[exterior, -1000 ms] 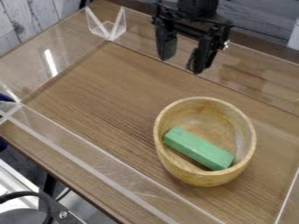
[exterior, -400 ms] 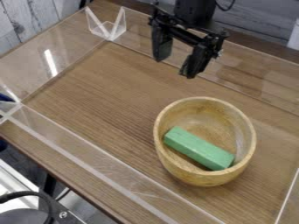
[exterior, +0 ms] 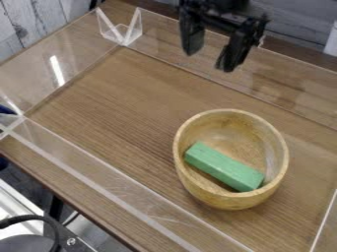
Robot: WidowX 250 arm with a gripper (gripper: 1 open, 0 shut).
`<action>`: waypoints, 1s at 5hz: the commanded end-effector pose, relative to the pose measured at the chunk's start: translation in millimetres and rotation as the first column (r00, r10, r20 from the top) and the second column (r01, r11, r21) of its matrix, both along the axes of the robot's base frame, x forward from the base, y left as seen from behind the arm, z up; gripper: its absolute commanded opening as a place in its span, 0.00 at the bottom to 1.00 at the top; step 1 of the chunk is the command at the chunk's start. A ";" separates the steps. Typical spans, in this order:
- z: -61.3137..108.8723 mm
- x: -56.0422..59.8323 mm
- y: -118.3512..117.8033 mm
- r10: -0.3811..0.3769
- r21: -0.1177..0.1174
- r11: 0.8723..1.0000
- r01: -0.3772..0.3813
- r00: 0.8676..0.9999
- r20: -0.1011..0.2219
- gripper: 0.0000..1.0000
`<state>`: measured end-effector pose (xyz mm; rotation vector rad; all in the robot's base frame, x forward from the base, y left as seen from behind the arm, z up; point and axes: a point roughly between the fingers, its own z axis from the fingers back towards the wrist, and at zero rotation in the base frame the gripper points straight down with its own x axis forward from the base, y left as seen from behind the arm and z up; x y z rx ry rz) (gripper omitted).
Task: Remove the green block from inside the brown bowl and put it on the table
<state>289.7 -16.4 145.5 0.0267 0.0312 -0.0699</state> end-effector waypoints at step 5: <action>8.1 -7.3 -10.7 -0.025 -0.057 0.998 0.033 0.991 0.133 1.00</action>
